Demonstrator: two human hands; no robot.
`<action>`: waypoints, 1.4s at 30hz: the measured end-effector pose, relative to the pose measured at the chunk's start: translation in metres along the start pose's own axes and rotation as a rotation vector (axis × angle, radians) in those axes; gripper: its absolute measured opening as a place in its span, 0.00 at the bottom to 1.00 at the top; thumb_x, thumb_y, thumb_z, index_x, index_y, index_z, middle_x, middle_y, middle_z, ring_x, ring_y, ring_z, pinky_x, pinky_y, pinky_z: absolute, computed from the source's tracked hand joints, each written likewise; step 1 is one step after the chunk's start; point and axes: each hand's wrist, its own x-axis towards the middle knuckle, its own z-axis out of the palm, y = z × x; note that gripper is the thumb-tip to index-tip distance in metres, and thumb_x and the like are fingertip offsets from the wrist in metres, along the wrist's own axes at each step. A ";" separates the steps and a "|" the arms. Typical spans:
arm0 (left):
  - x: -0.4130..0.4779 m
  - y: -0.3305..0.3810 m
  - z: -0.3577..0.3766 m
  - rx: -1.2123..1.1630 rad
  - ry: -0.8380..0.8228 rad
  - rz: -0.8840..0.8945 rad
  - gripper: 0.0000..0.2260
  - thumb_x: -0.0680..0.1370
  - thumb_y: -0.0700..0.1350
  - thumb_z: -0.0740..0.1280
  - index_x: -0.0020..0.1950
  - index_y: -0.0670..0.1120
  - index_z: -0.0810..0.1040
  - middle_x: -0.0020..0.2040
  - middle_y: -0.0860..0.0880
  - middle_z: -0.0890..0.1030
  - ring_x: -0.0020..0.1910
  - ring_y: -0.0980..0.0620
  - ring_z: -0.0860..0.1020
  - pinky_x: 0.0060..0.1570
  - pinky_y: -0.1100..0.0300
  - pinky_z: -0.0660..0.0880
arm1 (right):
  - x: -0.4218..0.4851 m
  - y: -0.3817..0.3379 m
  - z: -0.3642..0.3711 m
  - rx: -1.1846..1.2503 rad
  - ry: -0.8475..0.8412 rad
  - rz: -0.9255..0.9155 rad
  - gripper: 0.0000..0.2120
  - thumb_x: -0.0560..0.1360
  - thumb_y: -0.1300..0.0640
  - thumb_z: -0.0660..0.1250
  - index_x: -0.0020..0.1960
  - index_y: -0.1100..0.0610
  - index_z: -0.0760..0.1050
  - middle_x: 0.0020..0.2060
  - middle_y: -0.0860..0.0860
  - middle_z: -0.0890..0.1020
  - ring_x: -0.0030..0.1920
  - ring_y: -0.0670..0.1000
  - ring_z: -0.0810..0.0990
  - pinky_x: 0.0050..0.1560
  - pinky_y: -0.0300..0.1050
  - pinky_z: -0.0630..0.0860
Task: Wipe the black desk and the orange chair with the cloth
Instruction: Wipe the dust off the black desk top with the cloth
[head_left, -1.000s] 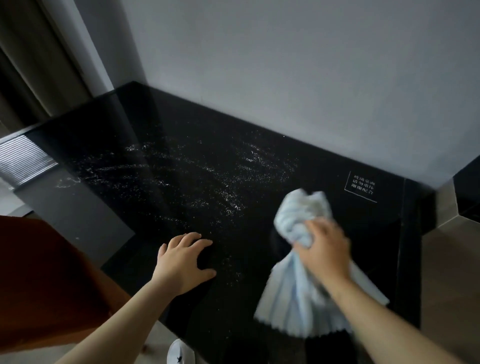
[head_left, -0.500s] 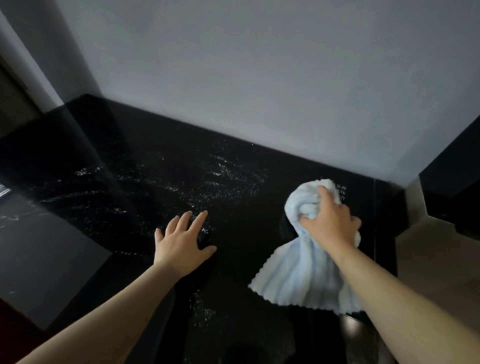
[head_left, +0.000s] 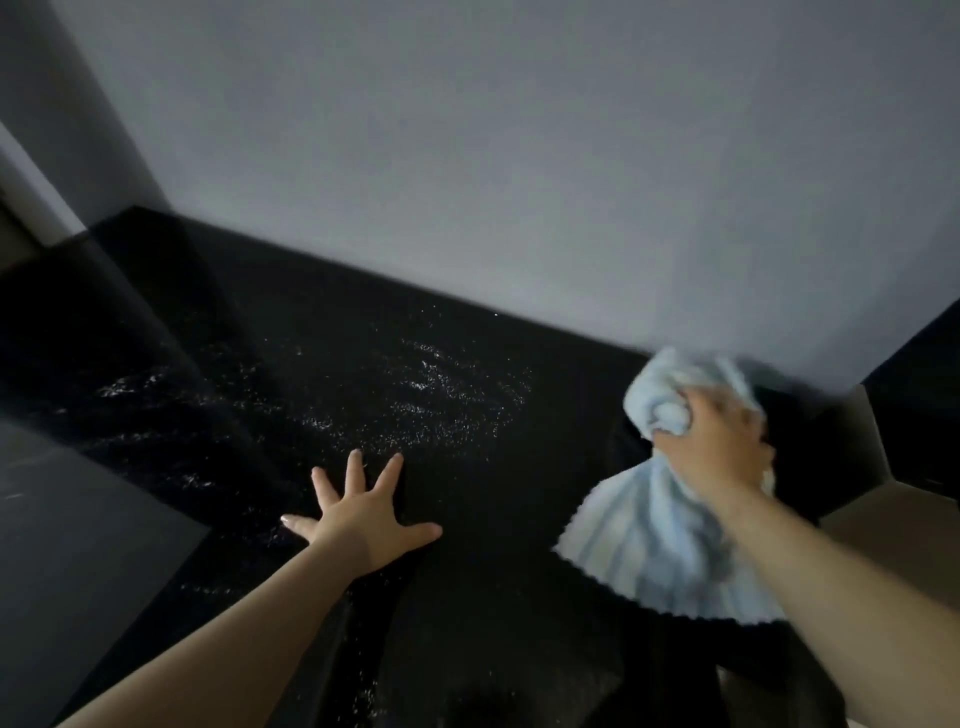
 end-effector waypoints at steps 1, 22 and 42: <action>0.001 0.001 -0.001 0.007 -0.003 -0.005 0.46 0.66 0.72 0.64 0.74 0.65 0.38 0.76 0.51 0.33 0.73 0.36 0.33 0.64 0.26 0.47 | 0.013 0.006 -0.001 -0.052 -0.104 0.114 0.30 0.69 0.42 0.69 0.67 0.48 0.66 0.72 0.53 0.62 0.68 0.63 0.62 0.63 0.63 0.65; 0.003 0.005 -0.005 0.000 0.013 -0.022 0.47 0.65 0.71 0.66 0.74 0.66 0.41 0.76 0.52 0.36 0.73 0.37 0.35 0.63 0.25 0.50 | -0.020 -0.061 0.015 0.584 -0.371 -0.525 0.13 0.67 0.41 0.60 0.48 0.46 0.69 0.37 0.49 0.67 0.44 0.49 0.71 0.40 0.42 0.66; -0.008 0.082 -0.021 -0.262 0.194 0.314 0.31 0.78 0.49 0.62 0.77 0.55 0.50 0.78 0.51 0.48 0.76 0.48 0.42 0.72 0.40 0.51 | -0.095 -0.037 -0.004 0.255 -0.303 -0.514 0.17 0.66 0.56 0.66 0.54 0.45 0.73 0.51 0.49 0.80 0.52 0.56 0.77 0.49 0.53 0.75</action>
